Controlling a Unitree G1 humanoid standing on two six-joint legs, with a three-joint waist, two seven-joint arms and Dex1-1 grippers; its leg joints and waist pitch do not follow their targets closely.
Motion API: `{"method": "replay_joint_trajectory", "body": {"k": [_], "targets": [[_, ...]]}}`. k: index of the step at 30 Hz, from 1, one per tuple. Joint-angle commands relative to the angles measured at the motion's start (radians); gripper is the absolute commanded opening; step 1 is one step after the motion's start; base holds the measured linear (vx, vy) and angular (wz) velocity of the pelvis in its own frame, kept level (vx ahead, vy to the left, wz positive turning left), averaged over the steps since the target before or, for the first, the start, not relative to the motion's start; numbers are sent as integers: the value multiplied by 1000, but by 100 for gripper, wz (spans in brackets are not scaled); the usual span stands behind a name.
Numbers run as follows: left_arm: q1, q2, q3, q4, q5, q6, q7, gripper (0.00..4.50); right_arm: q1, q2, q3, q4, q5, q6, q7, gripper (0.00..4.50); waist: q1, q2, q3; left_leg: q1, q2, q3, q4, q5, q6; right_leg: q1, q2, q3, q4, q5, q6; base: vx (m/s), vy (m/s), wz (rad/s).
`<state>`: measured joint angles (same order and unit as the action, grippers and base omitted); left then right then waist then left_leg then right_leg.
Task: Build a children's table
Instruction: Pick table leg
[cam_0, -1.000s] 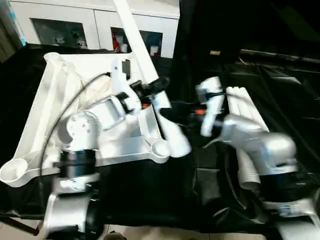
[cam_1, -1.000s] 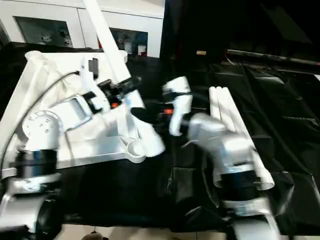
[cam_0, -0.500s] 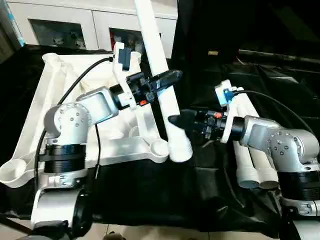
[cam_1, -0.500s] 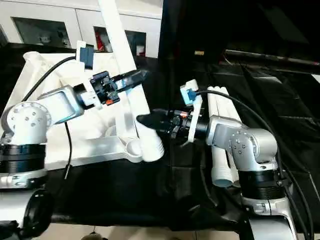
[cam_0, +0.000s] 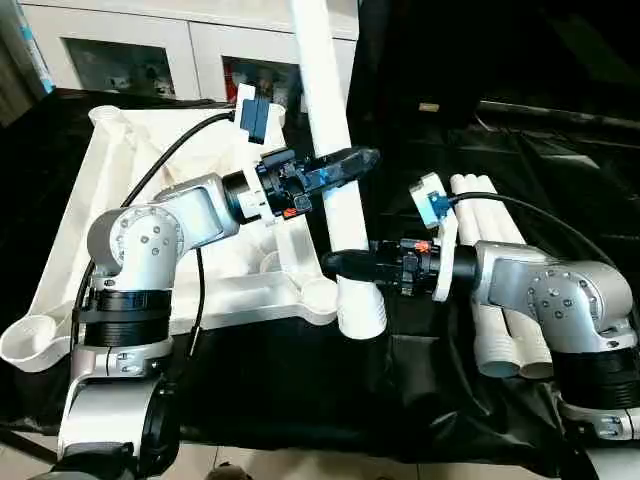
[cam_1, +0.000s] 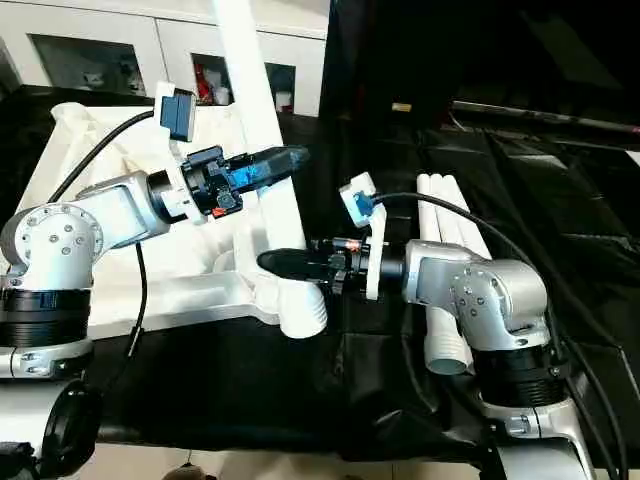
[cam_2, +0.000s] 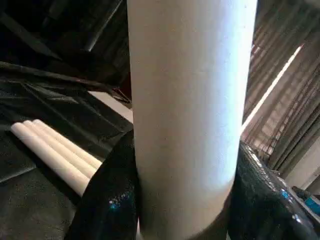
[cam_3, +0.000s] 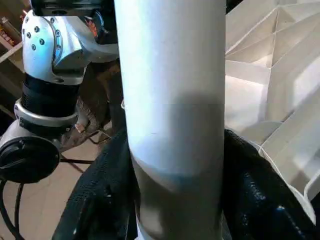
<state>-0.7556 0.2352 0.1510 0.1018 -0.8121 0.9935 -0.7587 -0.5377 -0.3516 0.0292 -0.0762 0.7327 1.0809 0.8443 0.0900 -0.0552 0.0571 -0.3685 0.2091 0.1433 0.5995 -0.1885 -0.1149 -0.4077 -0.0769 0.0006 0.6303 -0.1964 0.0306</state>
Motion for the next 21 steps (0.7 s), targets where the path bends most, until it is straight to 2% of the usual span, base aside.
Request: {"method": "replay_joint_trajectory", "body": {"k": [1, 2, 3, 4, 5, 7, 8, 9, 11, 15, 16, 17, 18, 21], "targets": [[-15, -1, -9, -7, 0, -26, -2, 184, 9, 1, 3, 10, -31, -3, -47, 195, 4, 14, -75, 6, -13, 27, -63, -33, -24, 66, -17, 7, -54, 50, -234, 0, 0, 0], [-22, -7, 0, 14, 22, -35, 41, 240, 4, 12, 3, 19, -55, -17, -79, 194, 2, 12, -75, 5, -14, 27, -64, -35, -24, 66, -16, 6, -55, 49, -234, 0, 0, 0], [-27, -12, 8, 30, 31, -35, 70, 254, 2, 20, 3, 25, -68, -23, -100, 193, 2, 17, -74, 6, -14, 27, -63, -41, -29, 65, -17, 6, -56, 50, -233, 0, 0, 0], [-28, -14, 12, 34, 32, -33, 77, 254, 1, 23, 3, 28, -74, -27, -109, 193, 0, 15, -74, 5, -14, 27, -63, -44, -32, 65, -16, 6, -56, 48, -231, 0, 0, 0], [-24, -18, 20, 39, 31, -26, 94, 261, -2, 35, 5, 43, -102, -45, -145, 193, 0, 19, -76, 7, -14, 25, -64, -44, -43, 65, -16, 6, -56, 41, -225, 0, 0, 0], [-19, -17, 15, 31, 36, -27, 95, 290, -4, 40, 6, 50, -113, -54, -159, 190, 1, 18, -77, 7, -15, 25, -65, -52, -44, 67, -16, 6, -56, 39, -224, 0, 0, 0], [-8, -13, -9, 16, 78, -34, 130, 298, -7, 49, 5, 59, -128, -73, -184, 190, 2, 20, -77, 7, -14, 24, -65, -52, -44, 68, -17, 5, -55, 45, -225, 0, 0, 0], [-7, -13, -11, 15, 81, -35, 134, 302, -7, 50, 5, 60, -129, -75, -185, 190, 0, 21, -76, 6, -12, 23, -66, -51, -47, 66, -17, 5, -55, 54, -224, 0, 0, 0], [18, -44, -39, 2, 180, -73, 276, 315, -21, 84, -6, 76, -142, -102, -234, 190, 0, 19, -75, 7, -11, 24, -66, -58, -48, 66, -17, 4, -58, 50, -221, 0, 0, 0], [42, -71, -53, -8, 216, -94, 349, 315, -31, 103, 1, 86, -166, -122, -261, 189, 1, 16, -77, 3, -11, 23, -66, -46, -46, 71, -18, 4, -55, 55, -214, 0, 0, 0], [48, -94, -42, -7, 219, -98, 394, 315, -35, 110, 12, 90, -181, -133, -268, 189, 1, 11, -78, 4, -12, 24, -64, -38, -44, 70, -17, 4, -55, 64, -215, 0, 0, 0], [48, -106, -34, -5, 217, -103, 406, 297, -37, 111, 18, 91, -186, -137, -267, 189, 1, 14, -77, 4, -11, 24, -64, -36, -44, 69, -17, 4, -55, 68, -218, 0, 0, 0], [47, -118, -24, -2, 210, -108, 415, 286, -39, 111, 26, 90, -189, -139, -266, 189, 1, 8, -76, 3, -12, 25, -64, -35, -40, 71, -17, 4, -55, 68, -218, 0, 0, 0], [44, -149, 2, 3, 199, -110, 430, 266, -46, 118, 42, 93, -194, -146, -266, 189, 0, 9, -75, 2, -12, 25, -64, -46, -37, 70, -18, 4, -57, 44, -213, 0, 0, 0]]}}
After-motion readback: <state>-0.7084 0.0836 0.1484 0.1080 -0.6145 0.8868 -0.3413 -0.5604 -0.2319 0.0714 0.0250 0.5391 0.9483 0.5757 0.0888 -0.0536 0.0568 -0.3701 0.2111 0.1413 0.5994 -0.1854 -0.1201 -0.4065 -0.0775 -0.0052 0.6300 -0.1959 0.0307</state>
